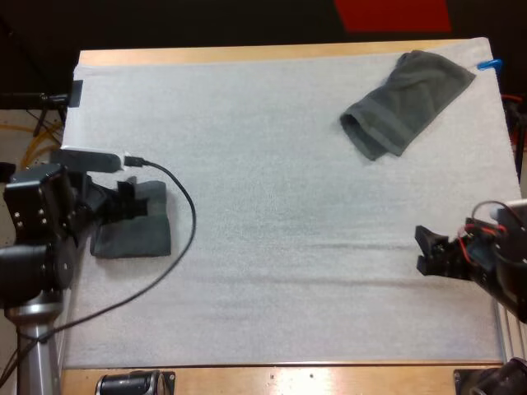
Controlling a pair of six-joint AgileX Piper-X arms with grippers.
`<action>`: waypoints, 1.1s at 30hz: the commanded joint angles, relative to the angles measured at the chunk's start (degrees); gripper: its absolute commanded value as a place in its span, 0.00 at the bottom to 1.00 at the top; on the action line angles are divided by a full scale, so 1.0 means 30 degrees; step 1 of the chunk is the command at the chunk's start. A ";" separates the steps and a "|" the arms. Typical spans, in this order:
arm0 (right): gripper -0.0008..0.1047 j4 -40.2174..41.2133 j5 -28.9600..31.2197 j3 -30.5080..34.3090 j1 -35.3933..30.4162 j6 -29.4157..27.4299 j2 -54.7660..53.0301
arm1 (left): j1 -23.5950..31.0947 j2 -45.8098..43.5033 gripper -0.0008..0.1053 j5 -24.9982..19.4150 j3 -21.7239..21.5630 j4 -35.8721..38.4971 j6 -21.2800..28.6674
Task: Pick towel from pile fold and stack
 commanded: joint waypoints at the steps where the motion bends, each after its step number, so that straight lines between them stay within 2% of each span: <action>1: 0.69 -0.0386 -0.0158 0.0012 -0.0009 -0.0532 0.0285 | -0.0405 -0.0218 0.64 0.0118 0.0030 0.0089 -0.0223; 6: 0.69 -0.2019 -0.0727 0.0012 -0.0008 -0.0977 0.1887 | -0.1833 -0.0680 0.64 0.0118 0.0030 0.0332 -0.0223; 10: 0.69 -0.2479 -0.0733 0.0012 -0.0186 -0.1294 0.2640 | -0.1991 -0.1115 0.64 0.0118 0.0030 0.0665 -0.0223; 13: 0.69 -0.2481 -0.3315 0.0012 -0.1423 -0.1264 0.2896 | -0.1991 -0.1627 0.64 0.0118 0.0030 0.0664 -0.0223; 15: 0.69 -0.2481 -0.5219 0.0012 -0.3051 -0.1264 0.2900 | -0.1991 -0.2080 0.64 0.0118 0.0030 0.0664 -0.0223; 19: 0.69 -0.2283 -0.5447 0.0012 -0.5838 -0.1989 0.2822 | -0.1991 -0.2588 0.64 0.0118 0.0030 0.0664 -0.0223; 24: 0.69 -0.0582 -0.5700 0.0012 -0.8929 -0.4527 0.2227 | -0.2032 -0.3377 0.64 0.0122 0.0030 0.1053 -0.0223; 27: 0.69 0.0734 -0.5730 0.0012 -0.9975 -0.5772 0.1551 | -0.2032 -0.3865 0.64 0.0122 0.0030 0.1058 -0.0172; 33: 0.69 0.1762 -0.5288 -0.0055 -1.1083 -0.6482 -0.0828 | -0.2548 -0.4853 0.64 0.0122 0.0030 0.1058 0.0195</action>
